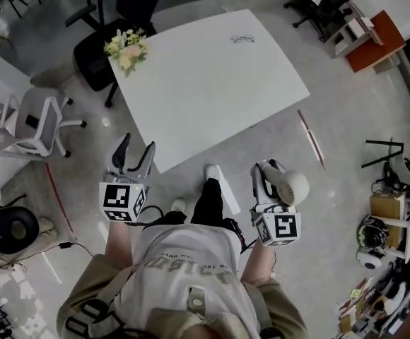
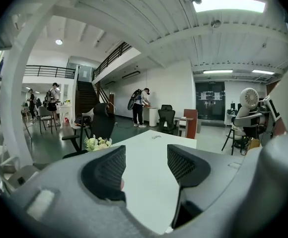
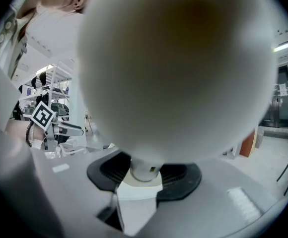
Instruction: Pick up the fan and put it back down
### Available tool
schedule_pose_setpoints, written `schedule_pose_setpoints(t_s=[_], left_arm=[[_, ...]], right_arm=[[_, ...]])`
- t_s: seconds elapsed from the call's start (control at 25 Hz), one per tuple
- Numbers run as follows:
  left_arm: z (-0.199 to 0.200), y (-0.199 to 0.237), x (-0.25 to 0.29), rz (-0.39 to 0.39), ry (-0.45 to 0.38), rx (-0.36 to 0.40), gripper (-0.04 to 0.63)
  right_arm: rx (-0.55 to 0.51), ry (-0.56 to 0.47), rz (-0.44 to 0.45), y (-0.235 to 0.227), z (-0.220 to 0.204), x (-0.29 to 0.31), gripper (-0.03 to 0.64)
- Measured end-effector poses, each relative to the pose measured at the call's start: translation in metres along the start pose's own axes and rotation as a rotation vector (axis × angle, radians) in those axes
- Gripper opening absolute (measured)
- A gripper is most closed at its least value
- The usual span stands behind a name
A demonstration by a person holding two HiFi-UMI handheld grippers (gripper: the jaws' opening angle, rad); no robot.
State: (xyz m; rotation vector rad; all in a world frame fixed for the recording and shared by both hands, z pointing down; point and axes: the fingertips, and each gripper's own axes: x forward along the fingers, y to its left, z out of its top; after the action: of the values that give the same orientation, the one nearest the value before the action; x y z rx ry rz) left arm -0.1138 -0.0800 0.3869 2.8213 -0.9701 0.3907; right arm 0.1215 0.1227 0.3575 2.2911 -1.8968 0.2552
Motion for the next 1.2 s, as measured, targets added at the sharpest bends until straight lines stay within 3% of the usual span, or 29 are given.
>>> schedule_pose_setpoints(t_s=[0.44, 0.76, 1.2], left_arm=[[0.057, -0.018, 0.094, 0.098, -0.065, -0.031, 0.273], [0.084, -0.027, 0.147, 0.185, -0.092, -0.038, 0.273], [0.07, -0.033, 0.177, 0.238, -0.031, -0.058, 0.273]], right_arm=[[-0.05, -0.063, 0.124, -0.093, 0.057, 0.1, 0.166], [-0.078, -0.082, 0.212, -0.143, 0.076, 0.16, 0.166], [-0.075, -0.04, 0.273, -0.172, 0.064, 0.215, 0.166]])
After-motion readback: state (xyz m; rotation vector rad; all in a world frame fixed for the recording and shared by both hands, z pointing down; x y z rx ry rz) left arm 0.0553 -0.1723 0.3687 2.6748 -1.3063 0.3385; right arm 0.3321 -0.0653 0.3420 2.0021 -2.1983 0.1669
